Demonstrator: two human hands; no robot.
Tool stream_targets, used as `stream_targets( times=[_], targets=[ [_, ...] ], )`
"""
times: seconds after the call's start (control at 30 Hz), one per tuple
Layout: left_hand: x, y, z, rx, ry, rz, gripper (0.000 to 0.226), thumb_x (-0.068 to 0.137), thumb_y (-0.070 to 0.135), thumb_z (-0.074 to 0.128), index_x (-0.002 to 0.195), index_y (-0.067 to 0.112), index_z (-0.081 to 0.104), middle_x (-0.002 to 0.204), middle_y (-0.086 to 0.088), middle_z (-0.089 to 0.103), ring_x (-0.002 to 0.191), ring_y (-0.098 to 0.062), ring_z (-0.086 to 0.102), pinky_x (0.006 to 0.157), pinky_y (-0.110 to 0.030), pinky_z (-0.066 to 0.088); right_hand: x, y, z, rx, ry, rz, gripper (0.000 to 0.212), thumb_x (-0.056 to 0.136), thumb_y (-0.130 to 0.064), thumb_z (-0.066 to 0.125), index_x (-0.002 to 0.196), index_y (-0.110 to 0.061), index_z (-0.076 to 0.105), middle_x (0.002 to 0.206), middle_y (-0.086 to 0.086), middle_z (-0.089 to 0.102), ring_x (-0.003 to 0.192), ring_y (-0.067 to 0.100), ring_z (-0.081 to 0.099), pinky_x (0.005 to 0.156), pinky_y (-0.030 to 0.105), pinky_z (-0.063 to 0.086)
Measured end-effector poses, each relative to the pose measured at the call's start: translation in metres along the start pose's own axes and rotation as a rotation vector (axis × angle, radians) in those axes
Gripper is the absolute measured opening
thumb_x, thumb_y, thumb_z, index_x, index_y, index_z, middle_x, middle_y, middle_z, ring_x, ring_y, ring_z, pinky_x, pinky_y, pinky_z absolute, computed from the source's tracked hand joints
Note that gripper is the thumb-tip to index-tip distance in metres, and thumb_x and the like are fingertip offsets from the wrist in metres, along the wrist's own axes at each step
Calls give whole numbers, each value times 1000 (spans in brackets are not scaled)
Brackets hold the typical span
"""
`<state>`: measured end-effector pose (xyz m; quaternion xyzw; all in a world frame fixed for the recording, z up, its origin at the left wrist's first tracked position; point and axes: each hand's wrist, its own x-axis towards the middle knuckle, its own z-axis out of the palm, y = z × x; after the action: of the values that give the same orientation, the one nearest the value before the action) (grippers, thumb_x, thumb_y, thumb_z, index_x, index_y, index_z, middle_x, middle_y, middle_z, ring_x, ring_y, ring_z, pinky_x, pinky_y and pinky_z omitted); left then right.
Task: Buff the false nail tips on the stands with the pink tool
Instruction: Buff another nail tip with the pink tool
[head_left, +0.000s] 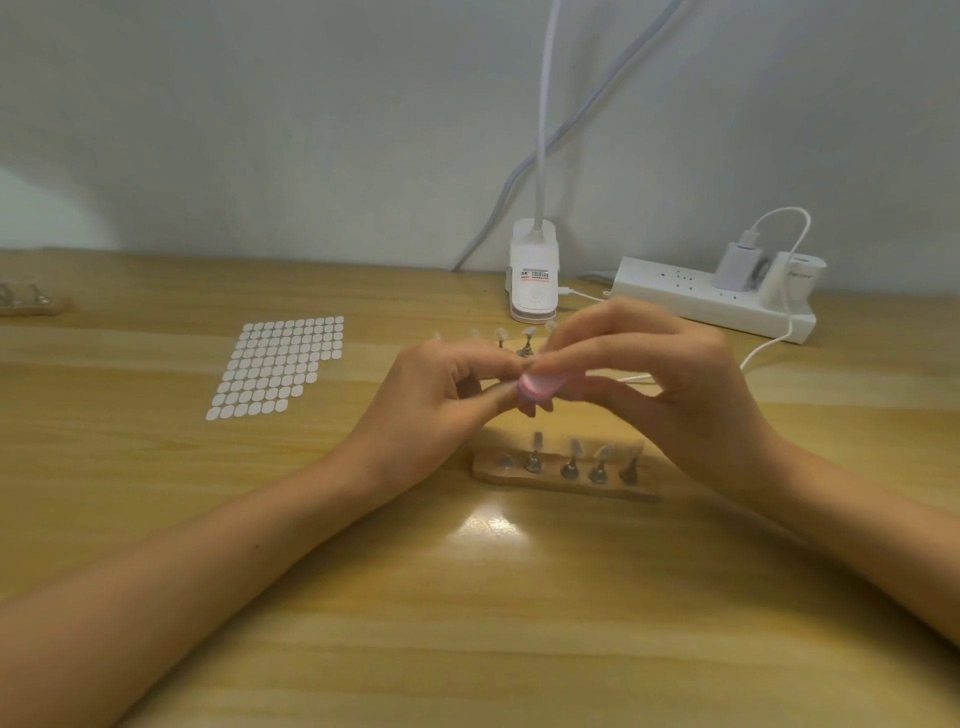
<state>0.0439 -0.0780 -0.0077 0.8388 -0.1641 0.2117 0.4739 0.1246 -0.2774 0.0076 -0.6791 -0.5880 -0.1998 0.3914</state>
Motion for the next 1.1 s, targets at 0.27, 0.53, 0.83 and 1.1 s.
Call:
stream_targets(
  times=[0.27,0.53,0.83,1.1],
  targets=[
    [1,-1,1,12,4,-7,18,87,34,66,90,23,80,81,6,77,71,-43,64,65,-47,47,2,1,-1,3,-1,26,22,86,-13,71,107,-9,73,100,9,70,94,21,69,80,38,56],
    [0,-1,2,-26,6,-22,20,86,33,66,91,18,80,82,5,77,76,-19,72,72,-43,54,1,4,-4,16,19,93,22,85,-11,71,107,-9,74,101,8,71,94,22,69,79,42,56],
    [-1,-2,1,-21,-5,-22,20,86,30,68,93,16,81,83,6,77,75,-16,72,71,-39,54,1,1,-4,41,23,103,22,86,-14,70,108,-11,73,101,10,71,96,21,69,81,41,57],
    [-1,-2,1,11,-22,-30,13,88,27,70,88,20,81,80,8,76,71,-31,67,64,-36,48,0,0,-3,8,24,88,22,85,-15,70,107,-10,74,101,9,70,95,20,68,82,37,57]
  ],
)
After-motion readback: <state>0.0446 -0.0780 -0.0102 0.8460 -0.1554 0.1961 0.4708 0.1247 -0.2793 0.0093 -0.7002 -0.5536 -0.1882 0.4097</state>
